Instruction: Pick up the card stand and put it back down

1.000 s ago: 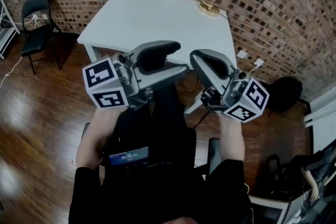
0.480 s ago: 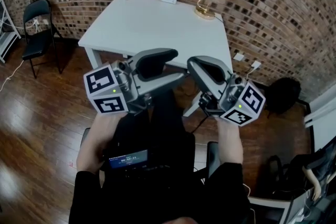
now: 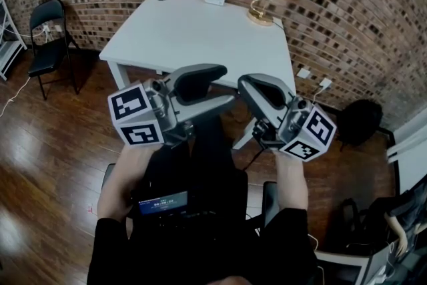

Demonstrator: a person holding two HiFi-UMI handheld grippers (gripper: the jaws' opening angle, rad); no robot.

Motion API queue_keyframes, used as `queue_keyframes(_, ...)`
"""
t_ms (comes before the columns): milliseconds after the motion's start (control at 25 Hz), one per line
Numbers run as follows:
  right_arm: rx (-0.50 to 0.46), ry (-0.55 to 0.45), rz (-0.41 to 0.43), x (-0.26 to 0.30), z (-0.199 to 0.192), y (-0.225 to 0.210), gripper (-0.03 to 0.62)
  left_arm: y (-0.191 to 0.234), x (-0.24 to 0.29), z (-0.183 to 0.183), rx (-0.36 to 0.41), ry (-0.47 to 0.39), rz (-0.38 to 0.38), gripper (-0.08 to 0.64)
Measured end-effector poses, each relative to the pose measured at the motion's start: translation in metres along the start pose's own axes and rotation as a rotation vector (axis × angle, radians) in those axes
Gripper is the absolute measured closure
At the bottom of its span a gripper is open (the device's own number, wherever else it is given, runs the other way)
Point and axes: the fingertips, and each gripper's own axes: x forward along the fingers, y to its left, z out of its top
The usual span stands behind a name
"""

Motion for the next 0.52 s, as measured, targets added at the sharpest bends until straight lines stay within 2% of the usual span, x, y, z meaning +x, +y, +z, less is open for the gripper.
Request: queue_keyframes(520, 0.0, 0.009, 0.006, 0.0003, -0.0023, 0.0019, 0.577, -0.0009, 0.0016, -0.002, -0.007, 0.003, -0.007, 0.336)
